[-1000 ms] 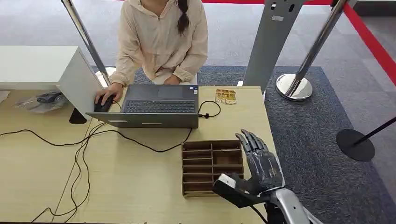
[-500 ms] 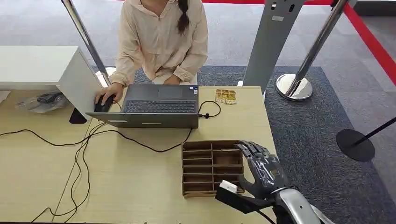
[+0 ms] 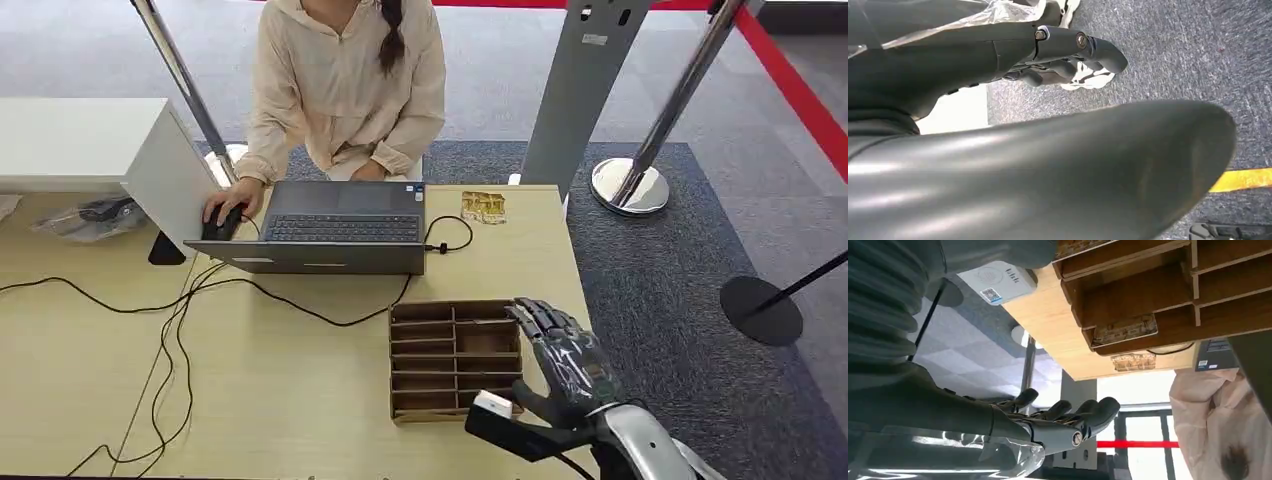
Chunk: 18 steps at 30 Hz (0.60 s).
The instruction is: Pass the card to the sensor for recognition and then transmit it.
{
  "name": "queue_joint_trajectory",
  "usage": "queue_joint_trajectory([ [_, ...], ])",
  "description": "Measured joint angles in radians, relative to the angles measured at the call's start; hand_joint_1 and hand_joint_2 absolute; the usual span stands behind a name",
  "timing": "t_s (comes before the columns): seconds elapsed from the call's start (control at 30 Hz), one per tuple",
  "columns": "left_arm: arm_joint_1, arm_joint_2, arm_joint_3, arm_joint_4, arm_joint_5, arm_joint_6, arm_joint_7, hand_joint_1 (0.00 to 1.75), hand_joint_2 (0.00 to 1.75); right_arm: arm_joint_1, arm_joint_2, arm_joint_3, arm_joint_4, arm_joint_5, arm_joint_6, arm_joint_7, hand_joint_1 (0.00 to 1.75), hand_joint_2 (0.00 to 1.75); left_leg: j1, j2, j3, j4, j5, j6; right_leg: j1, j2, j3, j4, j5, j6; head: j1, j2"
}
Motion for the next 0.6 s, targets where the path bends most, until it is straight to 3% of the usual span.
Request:
queue_joint_trajectory([
  [0.6, 0.000, 0.000, 0.000, 0.000, -0.003, 0.000, 0.009, 0.00, 0.00, 0.017, -0.016, 0.006, 0.029, 0.016, -0.008, 0.027, 0.33, 1.75, 0.000, 0.000, 0.000, 0.000, 0.000, 0.000, 0.000, 0.000, 0.000, 0.000, 0.000, 0.000, 0.000, 0.000],
])
